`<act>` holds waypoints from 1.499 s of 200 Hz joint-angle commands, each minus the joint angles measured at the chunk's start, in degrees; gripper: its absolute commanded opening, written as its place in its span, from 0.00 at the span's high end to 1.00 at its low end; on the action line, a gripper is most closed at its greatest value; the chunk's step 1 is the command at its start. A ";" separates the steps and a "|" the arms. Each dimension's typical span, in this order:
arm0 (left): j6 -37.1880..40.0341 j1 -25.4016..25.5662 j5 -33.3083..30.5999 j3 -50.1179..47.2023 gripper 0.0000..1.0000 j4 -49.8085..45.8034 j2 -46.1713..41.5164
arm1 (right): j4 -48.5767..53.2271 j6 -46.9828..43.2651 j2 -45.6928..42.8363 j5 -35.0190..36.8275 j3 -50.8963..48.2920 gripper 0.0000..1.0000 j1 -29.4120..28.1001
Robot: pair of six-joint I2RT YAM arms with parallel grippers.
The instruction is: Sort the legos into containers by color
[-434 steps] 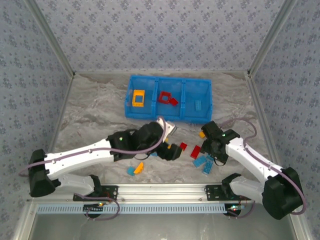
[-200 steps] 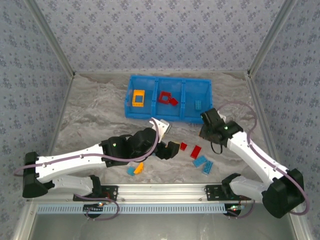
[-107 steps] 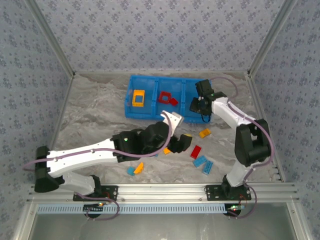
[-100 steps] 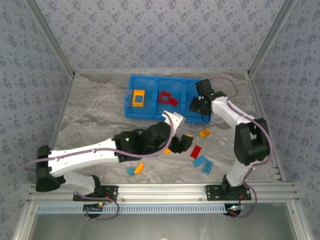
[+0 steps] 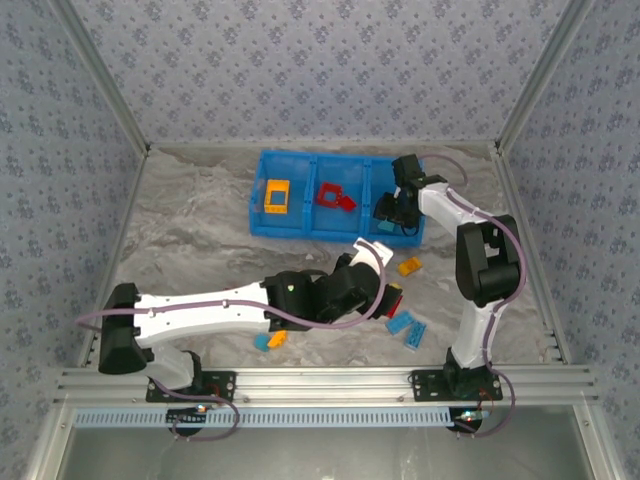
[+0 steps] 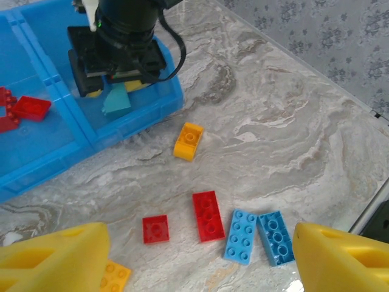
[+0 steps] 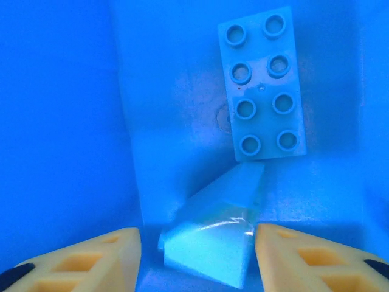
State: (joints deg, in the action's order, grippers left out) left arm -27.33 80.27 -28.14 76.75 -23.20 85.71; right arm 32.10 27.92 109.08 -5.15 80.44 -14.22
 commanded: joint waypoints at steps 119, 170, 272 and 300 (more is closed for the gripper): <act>-7.12 -28.21 16.98 -13.74 0.21 -23.34 -4.20 | -1.21 -1.65 -38.75 15.83 -20.63 0.35 -25.71; 6.81 -30.89 21.21 -13.52 0.29 -24.25 2.89 | -4.20 3.84 -49.60 13.83 -34.36 0.33 -36.43; 16.56 -34.76 21.72 -9.30 0.33 -19.72 12.92 | -10.83 5.81 -51.59 5.08 -37.61 0.28 -41.52; 17.91 -34.81 23.35 -9.22 0.36 -19.20 14.39 | -10.90 6.48 -52.53 5.38 -37.81 0.27 -43.22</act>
State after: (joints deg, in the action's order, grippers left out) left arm -12.12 45.69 -6.81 66.02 -43.03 98.74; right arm 22.83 33.34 58.26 1.74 43.05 -56.31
